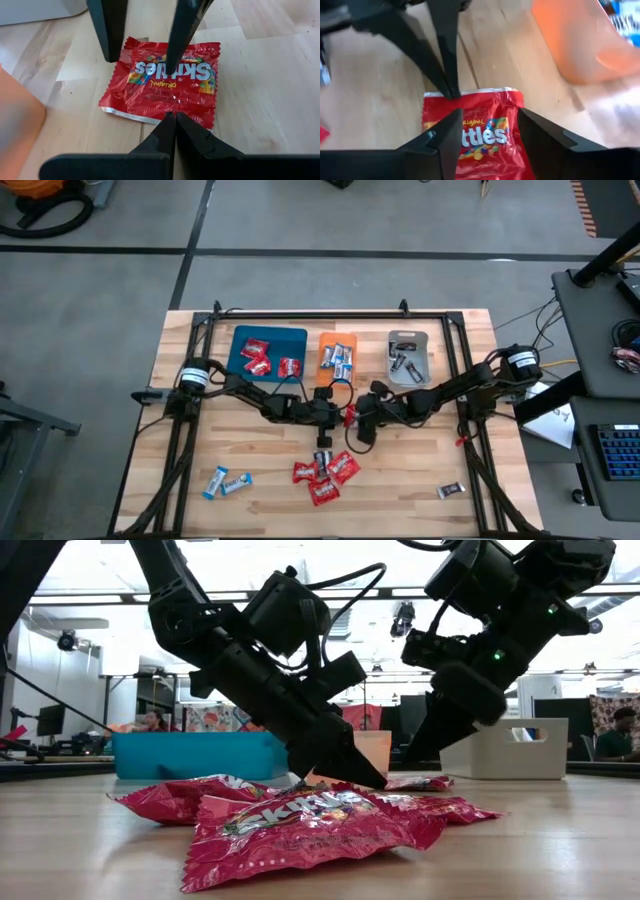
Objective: Sort candy
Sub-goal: Put the red candy into the blue bin
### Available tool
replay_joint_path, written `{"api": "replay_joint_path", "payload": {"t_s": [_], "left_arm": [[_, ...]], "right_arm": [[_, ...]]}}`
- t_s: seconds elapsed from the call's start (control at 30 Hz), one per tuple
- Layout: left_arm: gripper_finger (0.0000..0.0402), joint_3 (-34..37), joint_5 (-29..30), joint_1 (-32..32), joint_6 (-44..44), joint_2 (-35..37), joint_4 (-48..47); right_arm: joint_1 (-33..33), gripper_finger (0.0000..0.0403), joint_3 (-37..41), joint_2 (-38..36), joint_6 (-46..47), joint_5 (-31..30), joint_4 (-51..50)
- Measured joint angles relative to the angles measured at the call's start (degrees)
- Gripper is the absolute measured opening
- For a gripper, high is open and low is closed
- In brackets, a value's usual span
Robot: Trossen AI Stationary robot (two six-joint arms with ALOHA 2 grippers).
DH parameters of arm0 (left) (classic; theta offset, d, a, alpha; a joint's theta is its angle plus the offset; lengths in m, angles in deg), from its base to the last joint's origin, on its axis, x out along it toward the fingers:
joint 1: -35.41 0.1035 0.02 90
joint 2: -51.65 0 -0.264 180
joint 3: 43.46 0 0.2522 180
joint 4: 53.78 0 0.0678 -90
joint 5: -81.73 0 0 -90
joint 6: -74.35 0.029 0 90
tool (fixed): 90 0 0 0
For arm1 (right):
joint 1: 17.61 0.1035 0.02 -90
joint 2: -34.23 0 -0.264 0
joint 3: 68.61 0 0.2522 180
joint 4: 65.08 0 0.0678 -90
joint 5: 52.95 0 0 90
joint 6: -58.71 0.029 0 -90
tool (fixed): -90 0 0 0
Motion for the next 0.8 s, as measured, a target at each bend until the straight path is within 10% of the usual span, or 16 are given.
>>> {"api": "replay_joint_path", "payload": {"t_s": [0.5,0.8], "left_arm": [[0.0,0.04,0.0,0.0,-0.49,-0.02,-0.04],[0.0,0.07,0.0,0.0,-0.69,-0.02,-0.04]], "right_arm": [[-0.01,0.0358,-0.07,0.62,-0.66,1.4,-4.18],[-0.65,0.037,-0.24,3.07,-0.01,3.97,-1.64]]}}
